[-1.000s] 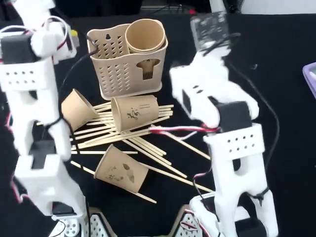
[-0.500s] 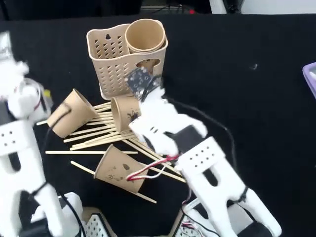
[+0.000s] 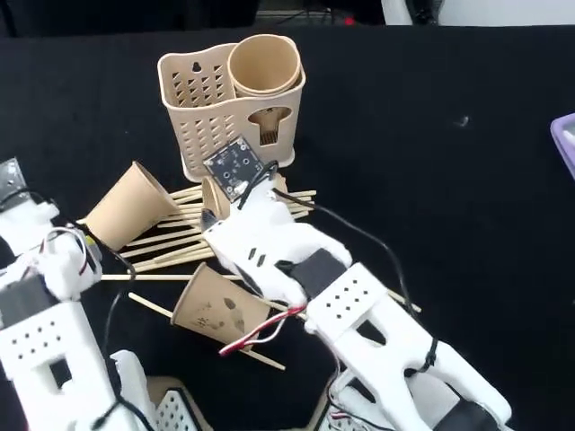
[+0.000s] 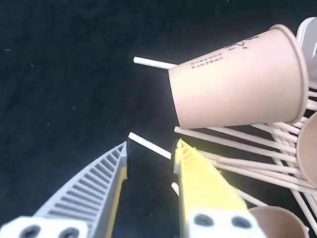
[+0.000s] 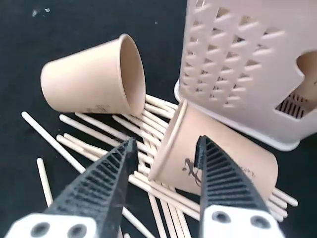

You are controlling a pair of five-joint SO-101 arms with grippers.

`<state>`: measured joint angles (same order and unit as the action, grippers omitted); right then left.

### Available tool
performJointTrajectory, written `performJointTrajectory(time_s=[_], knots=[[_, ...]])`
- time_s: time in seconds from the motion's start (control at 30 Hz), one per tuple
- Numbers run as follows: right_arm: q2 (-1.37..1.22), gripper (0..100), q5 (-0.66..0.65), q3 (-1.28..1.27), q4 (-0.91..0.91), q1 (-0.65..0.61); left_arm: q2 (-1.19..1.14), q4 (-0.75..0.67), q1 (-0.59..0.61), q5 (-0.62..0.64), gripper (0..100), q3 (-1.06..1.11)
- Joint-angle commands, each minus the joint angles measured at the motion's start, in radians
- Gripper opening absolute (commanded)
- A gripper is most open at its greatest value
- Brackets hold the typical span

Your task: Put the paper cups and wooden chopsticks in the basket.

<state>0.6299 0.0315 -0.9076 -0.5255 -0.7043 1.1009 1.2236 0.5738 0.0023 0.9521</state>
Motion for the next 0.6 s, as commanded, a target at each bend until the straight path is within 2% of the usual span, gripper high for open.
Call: performJointTrajectory(time_s=[0.0,0.1,0.27,0.43,0.57], knots=[[-0.091,21.1,0.012,0.061,0.066,-0.009,0.072,-0.006,0.008,0.009,16,0.021],[-0.242,25.6,0.014,0.153,0.04,-0.008,0.1,-0.005,0.008,0.006,16,0.044],[-0.41,25.1,0.014,0.303,-0.026,-0.008,0.106,-0.005,0.008,0.006,16,0.053],[-0.45,25.1,0.014,0.314,-0.029,0.012,0.107,-0.005,0.008,0.006,16,0.053],[-0.45,24.2,0.012,0.3,-0.057,0.084,0.114,0.0,0.008,0.005,16,0.053]])
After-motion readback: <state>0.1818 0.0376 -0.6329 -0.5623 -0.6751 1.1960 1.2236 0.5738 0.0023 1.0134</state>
